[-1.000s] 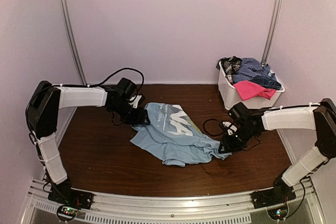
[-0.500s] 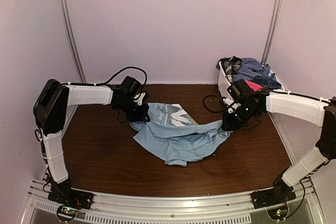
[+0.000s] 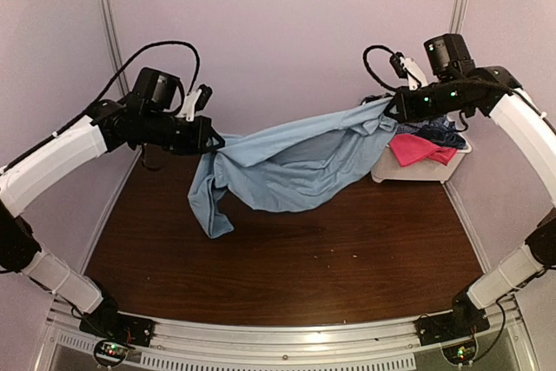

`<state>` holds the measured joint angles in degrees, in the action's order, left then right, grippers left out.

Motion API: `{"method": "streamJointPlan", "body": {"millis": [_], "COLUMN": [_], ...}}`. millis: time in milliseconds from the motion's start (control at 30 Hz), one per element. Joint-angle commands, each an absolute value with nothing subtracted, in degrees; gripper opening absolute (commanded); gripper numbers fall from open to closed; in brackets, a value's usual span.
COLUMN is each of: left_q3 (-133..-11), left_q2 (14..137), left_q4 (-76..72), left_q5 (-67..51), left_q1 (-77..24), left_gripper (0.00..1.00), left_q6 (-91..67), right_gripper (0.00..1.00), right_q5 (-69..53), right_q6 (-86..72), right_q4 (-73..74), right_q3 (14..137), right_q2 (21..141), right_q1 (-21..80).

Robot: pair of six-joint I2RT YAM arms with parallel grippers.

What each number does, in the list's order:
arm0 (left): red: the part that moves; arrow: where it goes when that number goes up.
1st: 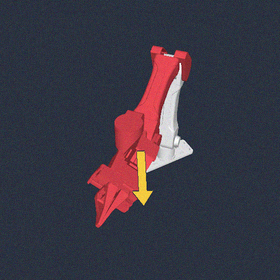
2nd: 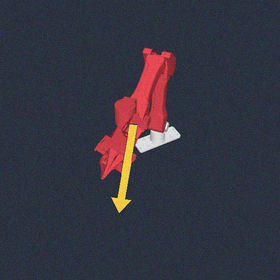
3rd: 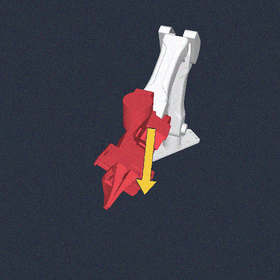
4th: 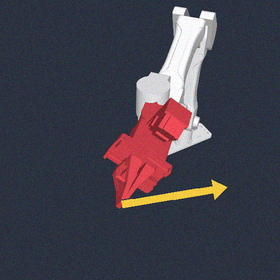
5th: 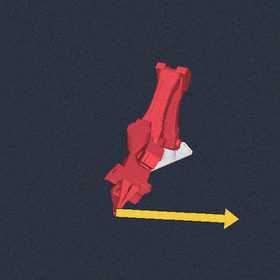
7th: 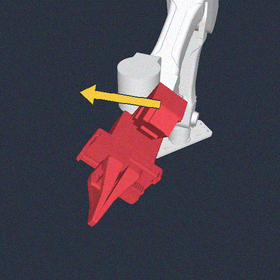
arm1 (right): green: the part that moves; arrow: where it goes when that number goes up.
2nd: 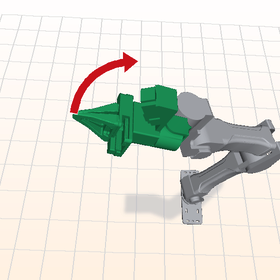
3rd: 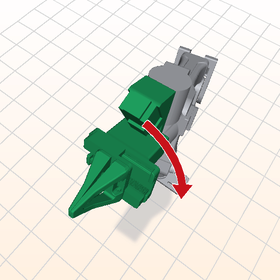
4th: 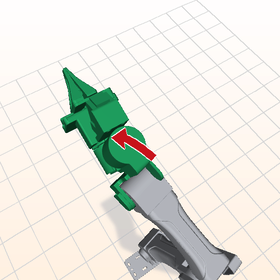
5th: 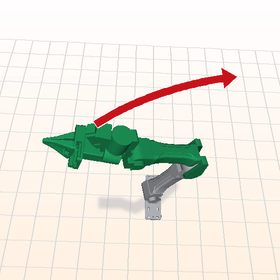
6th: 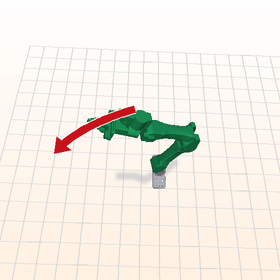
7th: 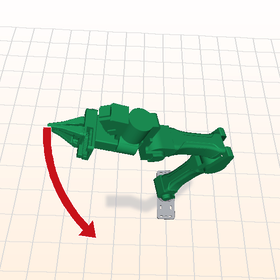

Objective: Fold and stack the mixed laundry pile
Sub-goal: Pick up the crumpled T-shirt from the center of the board, then flatten out the crumpled T-shirt at the center of the board.

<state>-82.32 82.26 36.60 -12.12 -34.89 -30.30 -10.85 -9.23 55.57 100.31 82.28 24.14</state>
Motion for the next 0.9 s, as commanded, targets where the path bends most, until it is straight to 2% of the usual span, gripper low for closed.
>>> {"method": "streamJointPlan", "body": {"millis": [0, 100, 167, 200, 267, 367, 467, 667, 867], "left_q3": [-81.7, -79.3, -76.8, -74.5, -70.8, -69.4, -66.6, -61.5, -62.3], "left_q2": [73.3, 68.3, 65.0, 63.0, 60.4, 63.2, 67.6, 72.4, 84.1], "left_q4": [43.1, 43.9, 43.6, 42.2, 40.6, 45.5, 47.6, 40.8, 32.5], "left_q5": [-12.7, -12.4, -9.0, -6.2, -1.9, 2.2, 0.2, -1.6, -3.3], "left_q1": [-41.4, -47.2, -49.2, -49.2, -47.8, -46.0, -46.6, -54.1, -64.4], "left_gripper": [0.01, 0.31, 0.54, 0.63, 0.74, 0.75, 0.75, 0.77, 0.73], "left_q6": [-30.9, -32.3, -34.5, -36.1, -37.7, -37.3, -36.5, -29.9, -18.5], "right_gripper": [0.0, 0.0, 0.0, 0.0, 0.0, 0.0, 0.0, 0.0, 0.0], "right_q5": [-18.1, -20.2, -19.5, -19.2, -19.1, -19.0, -18.1, -17.3, -15.5], "right_q6": [-6.3, -6.8, -5.4, -4.8, -4.9, -6.5, -8.1, -9.8, -10.9], "right_q4": [62.4, 64.3, 64.8, 64.5, 63.7, 62.7, 61.2, 60.3, 60.6], "right_q3": [107.4, 107.7, 107.1, 106.7, 106.4, 106.2, 104.3, 101.3, 99.5], "right_q2": [78.8, 76.8, 77.4, 78.5, 80.5, 83.0, 83.4, 83.3, 83.5], "right_q1": [24.9, 25.0, 25.0, 25.0, 25.0, 25.0, 25.0, 24.7, 24.2]}}
